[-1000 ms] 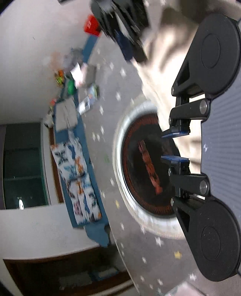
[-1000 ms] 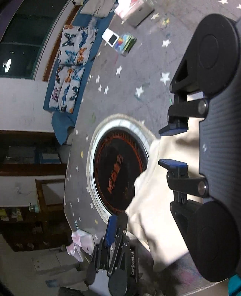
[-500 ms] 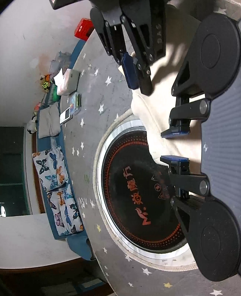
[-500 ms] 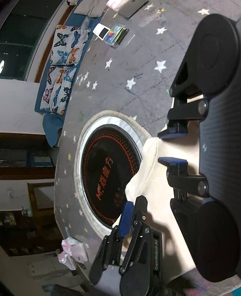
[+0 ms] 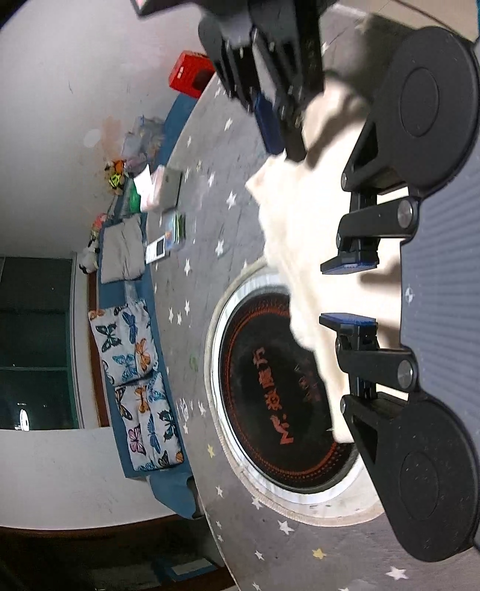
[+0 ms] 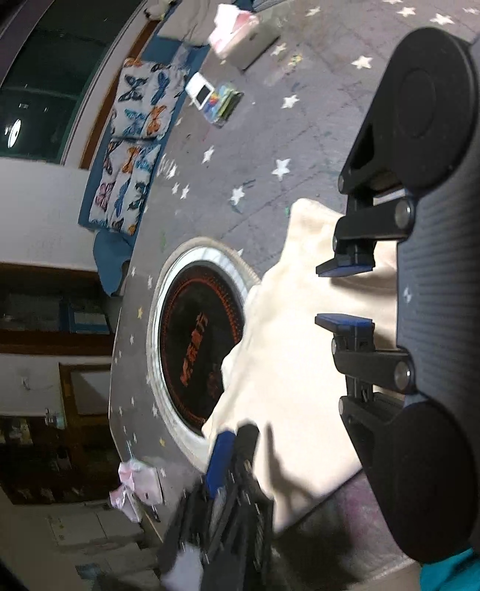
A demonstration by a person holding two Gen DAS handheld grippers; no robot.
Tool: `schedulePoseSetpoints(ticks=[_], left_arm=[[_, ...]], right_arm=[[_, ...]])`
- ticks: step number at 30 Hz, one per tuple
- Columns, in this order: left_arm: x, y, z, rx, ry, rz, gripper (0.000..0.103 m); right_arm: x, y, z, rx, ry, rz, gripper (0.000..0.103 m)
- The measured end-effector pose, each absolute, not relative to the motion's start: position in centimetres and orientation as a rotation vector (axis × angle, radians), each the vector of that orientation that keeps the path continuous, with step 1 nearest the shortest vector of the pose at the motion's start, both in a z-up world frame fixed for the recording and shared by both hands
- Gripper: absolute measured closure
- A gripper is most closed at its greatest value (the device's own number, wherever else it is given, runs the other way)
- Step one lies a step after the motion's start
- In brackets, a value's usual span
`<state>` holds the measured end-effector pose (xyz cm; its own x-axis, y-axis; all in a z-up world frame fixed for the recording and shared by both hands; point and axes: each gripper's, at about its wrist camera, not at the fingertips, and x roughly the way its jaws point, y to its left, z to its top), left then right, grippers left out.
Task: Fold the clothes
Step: 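Lay the folded hem onto the sweatshirt and open both grippers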
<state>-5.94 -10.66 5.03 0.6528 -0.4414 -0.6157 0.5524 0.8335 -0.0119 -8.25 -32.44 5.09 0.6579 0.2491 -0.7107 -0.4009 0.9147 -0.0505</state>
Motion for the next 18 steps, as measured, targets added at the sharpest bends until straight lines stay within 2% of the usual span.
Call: schedulePoseSetpoints(ticks=[7,18], left_arm=[[-7.5,-10.1,3.5,0.195,0.674,-0.550,0.078],[-10.7,-9.7,4.5,0.203,0.639,-0.589,0.076]], right_arm=[[-8.9,-32.6,4.7,-0.224,0.764,0.366,0.083],[-13.2,-29.0,5.9,-0.315,0.731,0.538,0.083]])
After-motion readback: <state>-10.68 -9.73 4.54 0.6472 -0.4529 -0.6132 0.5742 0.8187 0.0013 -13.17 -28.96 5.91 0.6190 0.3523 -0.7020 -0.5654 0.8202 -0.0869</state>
